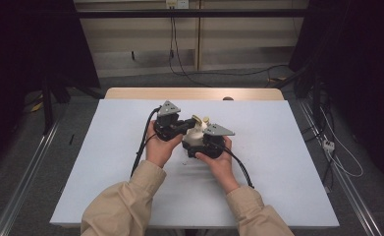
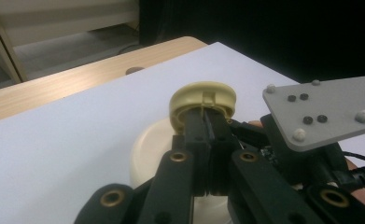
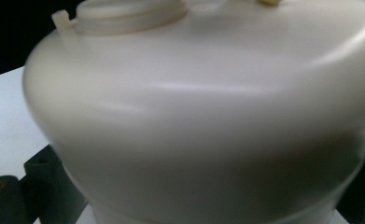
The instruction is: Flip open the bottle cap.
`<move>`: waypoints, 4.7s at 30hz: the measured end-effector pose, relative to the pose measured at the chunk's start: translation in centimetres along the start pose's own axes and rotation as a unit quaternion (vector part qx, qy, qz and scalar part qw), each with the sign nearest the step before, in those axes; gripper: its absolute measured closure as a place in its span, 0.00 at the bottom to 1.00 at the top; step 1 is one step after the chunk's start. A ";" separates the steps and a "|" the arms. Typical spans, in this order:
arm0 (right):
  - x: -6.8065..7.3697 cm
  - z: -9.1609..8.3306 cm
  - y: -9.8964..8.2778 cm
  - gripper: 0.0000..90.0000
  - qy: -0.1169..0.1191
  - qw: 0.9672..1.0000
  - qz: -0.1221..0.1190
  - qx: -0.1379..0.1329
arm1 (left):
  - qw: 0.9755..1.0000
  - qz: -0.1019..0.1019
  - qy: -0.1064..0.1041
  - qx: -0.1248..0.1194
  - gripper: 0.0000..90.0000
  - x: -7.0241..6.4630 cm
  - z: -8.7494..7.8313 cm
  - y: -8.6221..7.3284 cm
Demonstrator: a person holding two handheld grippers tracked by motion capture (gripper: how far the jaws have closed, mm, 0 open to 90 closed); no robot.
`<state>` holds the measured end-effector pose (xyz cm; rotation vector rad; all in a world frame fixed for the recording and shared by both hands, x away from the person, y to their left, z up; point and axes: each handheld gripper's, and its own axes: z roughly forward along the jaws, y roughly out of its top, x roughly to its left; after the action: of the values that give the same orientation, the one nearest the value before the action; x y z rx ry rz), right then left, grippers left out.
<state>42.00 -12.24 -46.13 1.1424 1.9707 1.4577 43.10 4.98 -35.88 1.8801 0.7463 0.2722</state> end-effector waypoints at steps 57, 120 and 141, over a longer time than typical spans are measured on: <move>0.1 0.0 0.0 0.04 -0.003 1.000 -0.002 0.002 | 1.000 0.013 0.005 0.014 1.00 -0.2 1.6 0.9; 0.2 -6.1 -0.7 0.04 0.042 0.998 0.004 0.057 | 1.000 -0.018 0.002 0.017 0.10 2.5 -6.3 -7.8; -0.4 -9.8 -1.5 0.06 0.048 0.998 -0.002 0.050 | 0.999 -0.025 0.019 0.025 0.09 4.4 -9.5 -11.3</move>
<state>34.45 -18.31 -44.09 1.1271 2.1317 1.4512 37.60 17.70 -42.55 1.9050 0.8328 0.2607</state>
